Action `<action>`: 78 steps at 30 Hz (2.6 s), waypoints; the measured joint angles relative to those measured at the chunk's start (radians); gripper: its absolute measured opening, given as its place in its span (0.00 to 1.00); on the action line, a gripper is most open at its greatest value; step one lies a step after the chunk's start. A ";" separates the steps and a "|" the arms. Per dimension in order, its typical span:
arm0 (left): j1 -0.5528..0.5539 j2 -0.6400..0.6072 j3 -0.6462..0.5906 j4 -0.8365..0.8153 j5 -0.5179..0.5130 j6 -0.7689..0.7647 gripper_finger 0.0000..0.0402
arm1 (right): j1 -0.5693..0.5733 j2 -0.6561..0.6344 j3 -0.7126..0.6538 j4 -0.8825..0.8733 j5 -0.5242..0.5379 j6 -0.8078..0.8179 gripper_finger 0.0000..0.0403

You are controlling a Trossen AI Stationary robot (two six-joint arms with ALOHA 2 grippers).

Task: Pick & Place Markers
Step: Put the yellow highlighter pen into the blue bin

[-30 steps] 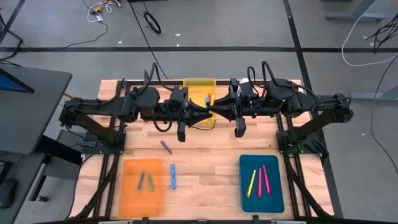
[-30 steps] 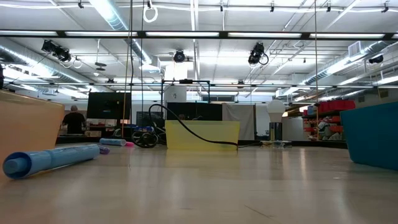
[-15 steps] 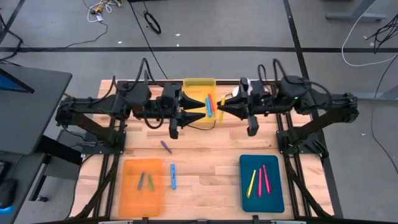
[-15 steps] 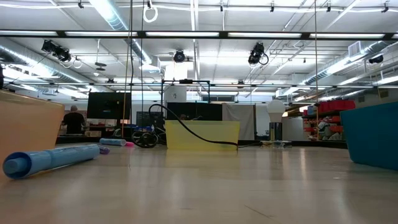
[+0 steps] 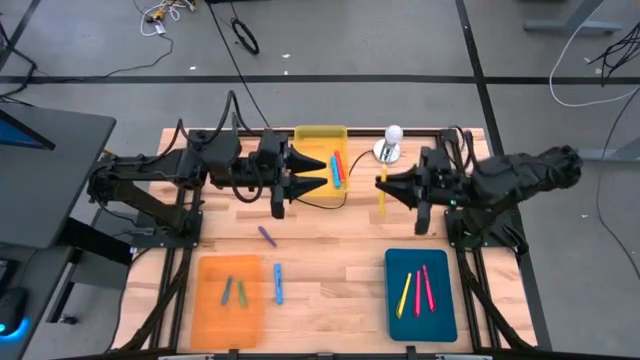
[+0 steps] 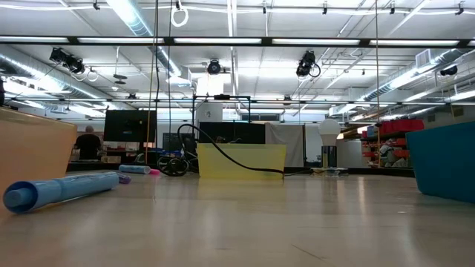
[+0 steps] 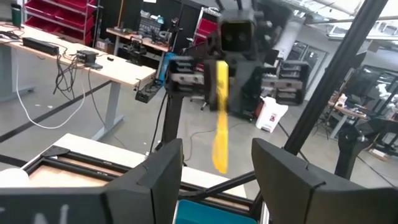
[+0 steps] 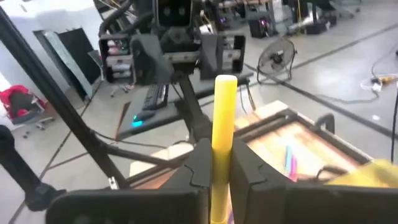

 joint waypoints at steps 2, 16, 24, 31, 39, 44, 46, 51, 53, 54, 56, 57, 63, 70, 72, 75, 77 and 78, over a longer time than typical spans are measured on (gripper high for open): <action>0.000 0.000 0.000 0.000 0.000 0.000 0.49 | 0.049 0.000 0.000 -0.027 0.060 0.031 0.04; 0.007 0.000 0.000 -0.017 0.000 0.000 0.49 | 0.402 0.007 0.000 -0.057 0.590 0.184 0.04; 0.011 0.000 0.000 -0.022 0.001 0.000 0.49 | 0.443 0.009 0.000 -0.166 0.604 0.501 0.04; 0.027 0.001 -0.001 -0.032 0.034 -0.001 0.49 | 0.434 0.015 0.000 -0.453 0.362 1.021 0.04; 0.046 0.001 -0.001 -0.037 0.071 -0.001 0.49 | 0.434 0.059 0.000 -0.754 0.009 1.471 0.04; 0.046 0.001 -0.001 -0.037 0.071 -0.001 0.49 | 0.440 0.106 0.000 -0.877 -0.243 1.610 0.04; 0.046 0.001 -0.001 -0.037 0.072 -0.001 0.49 | 0.446 0.125 0.000 -0.901 -0.304 1.643 0.04; 0.046 0.001 -0.001 -0.037 0.072 -0.007 0.49 | 0.456 0.171 0.000 -0.935 -0.377 1.699 0.04; 0.046 0.001 -0.001 -0.037 0.072 -0.008 0.49 | 0.452 0.186 0.000 -0.935 -0.413 1.708 0.04; 0.046 0.001 -0.001 -0.037 0.072 -0.008 0.49 | 0.446 0.194 0.000 -0.934 -0.431 1.712 0.04; 0.046 0.001 -0.001 -0.037 0.072 -0.008 0.49 | 0.433 0.210 0.000 -0.934 -0.444 1.714 0.04; 0.046 0.001 -0.001 -0.037 0.073 -0.008 0.49 | 0.427 0.219 0.000 -0.936 -0.445 1.714 0.04; 0.046 0.001 -0.001 -0.037 0.072 -0.027 0.49 | 0.379 0.304 0.000 -0.948 -0.450 1.713 0.04; 0.046 0.001 -0.001 -0.037 0.077 -0.026 0.49 | 0.342 0.392 -0.065 -0.973 -0.484 1.718 0.04; 0.046 0.001 -0.001 -0.036 0.106 -0.026 0.49 | 0.336 0.399 -0.115 -0.904 -0.496 1.720 0.04; 0.046 0.001 -0.001 -0.037 0.138 -0.026 0.49 | 0.333 0.399 -0.194 -0.772 -0.496 1.721 0.04; 0.045 0.001 -0.001 -0.039 0.143 -0.026 0.49 | 0.332 0.399 -0.245 -0.712 -0.504 1.722 0.04; 0.045 0.001 -0.001 -0.042 0.143 -0.026 0.49 | 0.332 0.399 -0.269 -0.684 -0.515 1.723 0.04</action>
